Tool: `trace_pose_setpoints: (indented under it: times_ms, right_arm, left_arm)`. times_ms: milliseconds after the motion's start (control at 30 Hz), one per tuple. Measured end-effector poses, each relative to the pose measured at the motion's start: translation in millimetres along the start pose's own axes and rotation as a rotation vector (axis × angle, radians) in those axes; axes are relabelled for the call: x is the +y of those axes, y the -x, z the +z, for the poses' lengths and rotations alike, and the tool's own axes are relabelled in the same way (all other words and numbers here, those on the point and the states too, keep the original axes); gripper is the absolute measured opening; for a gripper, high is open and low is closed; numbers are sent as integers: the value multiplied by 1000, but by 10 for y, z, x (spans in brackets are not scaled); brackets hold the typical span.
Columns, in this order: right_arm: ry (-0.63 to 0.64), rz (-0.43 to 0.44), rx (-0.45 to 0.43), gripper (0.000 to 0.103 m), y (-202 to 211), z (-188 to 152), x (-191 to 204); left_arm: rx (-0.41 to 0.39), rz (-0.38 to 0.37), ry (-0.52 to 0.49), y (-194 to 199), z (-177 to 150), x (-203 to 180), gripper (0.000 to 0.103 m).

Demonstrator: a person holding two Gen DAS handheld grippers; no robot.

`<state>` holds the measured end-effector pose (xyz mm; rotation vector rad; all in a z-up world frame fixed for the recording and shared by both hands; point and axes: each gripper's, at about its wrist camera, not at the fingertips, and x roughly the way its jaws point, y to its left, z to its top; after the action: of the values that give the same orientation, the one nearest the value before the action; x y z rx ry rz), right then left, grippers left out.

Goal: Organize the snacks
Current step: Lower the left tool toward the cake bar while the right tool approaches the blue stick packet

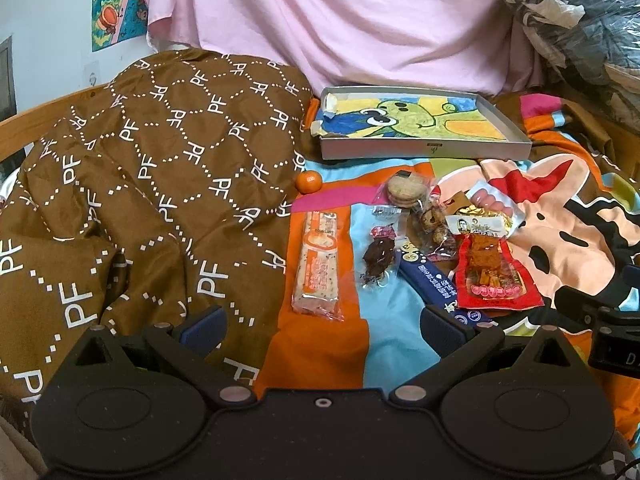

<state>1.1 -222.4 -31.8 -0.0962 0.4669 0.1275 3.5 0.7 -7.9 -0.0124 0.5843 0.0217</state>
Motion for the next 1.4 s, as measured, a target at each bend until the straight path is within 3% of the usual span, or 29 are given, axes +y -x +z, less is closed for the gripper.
trace_pose_setpoints:
  times_ms: [333,700,967,1400]
  right_arm:
    - [26,-13,20,103,-109,56,-12]
    - [113,80,47,103,-398,218,146]
    - [199,143,73,103,-620,287,367]
    - [324,199,109,102,-903,272,769]
  left_arm:
    - [83,-9,-3,-158,266,59,102]
    - [110,-21,-54,-614,605,173,102]
    - [104,-52,-63,-988,671,306,102]
    - [65,-145,-101,-1185,673,340,102]
